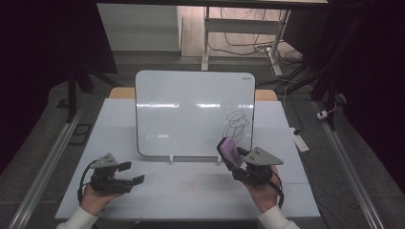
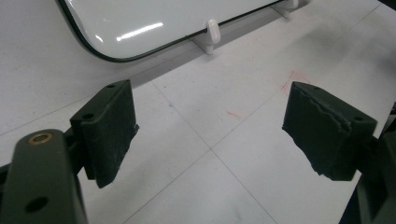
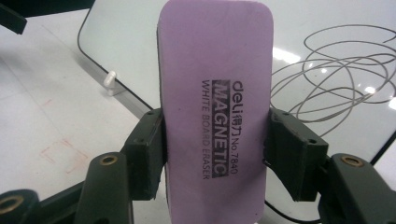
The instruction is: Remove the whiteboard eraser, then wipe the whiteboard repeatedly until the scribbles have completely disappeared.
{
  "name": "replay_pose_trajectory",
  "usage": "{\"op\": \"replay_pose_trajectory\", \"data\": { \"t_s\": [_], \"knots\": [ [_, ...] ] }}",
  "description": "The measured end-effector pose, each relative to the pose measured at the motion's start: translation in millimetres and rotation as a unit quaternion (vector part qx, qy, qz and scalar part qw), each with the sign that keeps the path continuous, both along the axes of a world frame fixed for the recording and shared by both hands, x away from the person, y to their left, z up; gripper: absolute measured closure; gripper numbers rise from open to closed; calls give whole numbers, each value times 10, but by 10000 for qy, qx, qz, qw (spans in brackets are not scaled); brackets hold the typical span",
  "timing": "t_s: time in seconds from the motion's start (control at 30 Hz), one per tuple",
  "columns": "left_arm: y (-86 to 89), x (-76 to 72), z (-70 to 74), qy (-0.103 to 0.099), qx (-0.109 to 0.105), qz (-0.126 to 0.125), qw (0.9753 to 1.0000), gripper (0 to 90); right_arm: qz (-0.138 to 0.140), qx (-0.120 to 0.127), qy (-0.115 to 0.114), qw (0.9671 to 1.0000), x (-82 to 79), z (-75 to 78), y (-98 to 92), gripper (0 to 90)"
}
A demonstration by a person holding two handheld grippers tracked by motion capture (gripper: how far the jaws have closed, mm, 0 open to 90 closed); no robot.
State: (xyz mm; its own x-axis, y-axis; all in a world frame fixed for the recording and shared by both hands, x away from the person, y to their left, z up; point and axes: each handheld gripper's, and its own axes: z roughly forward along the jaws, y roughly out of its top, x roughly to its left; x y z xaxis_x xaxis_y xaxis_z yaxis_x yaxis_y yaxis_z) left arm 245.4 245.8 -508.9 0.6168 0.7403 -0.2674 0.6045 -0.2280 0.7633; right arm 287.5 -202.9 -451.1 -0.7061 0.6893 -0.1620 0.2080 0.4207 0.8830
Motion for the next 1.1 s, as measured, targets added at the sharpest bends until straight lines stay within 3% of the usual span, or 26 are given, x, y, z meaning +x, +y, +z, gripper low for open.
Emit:
{"op": "replay_pose_trajectory", "data": {
  "t_s": [0.37,0.73,1.1],
  "knots": [
    [-13,16,-17,46,9,-4,10000,179,-300,-25,-104,9995,89,30,-43,400],
    [-26,23,-25,63,34,-33,10000,179,-1038,89,-290,9941,378,240,-247,400],
    [-32,32,-32,63,51,-55,10000,179,-1346,-269,-461,9895,693,342,-151,400]
  ]
}}
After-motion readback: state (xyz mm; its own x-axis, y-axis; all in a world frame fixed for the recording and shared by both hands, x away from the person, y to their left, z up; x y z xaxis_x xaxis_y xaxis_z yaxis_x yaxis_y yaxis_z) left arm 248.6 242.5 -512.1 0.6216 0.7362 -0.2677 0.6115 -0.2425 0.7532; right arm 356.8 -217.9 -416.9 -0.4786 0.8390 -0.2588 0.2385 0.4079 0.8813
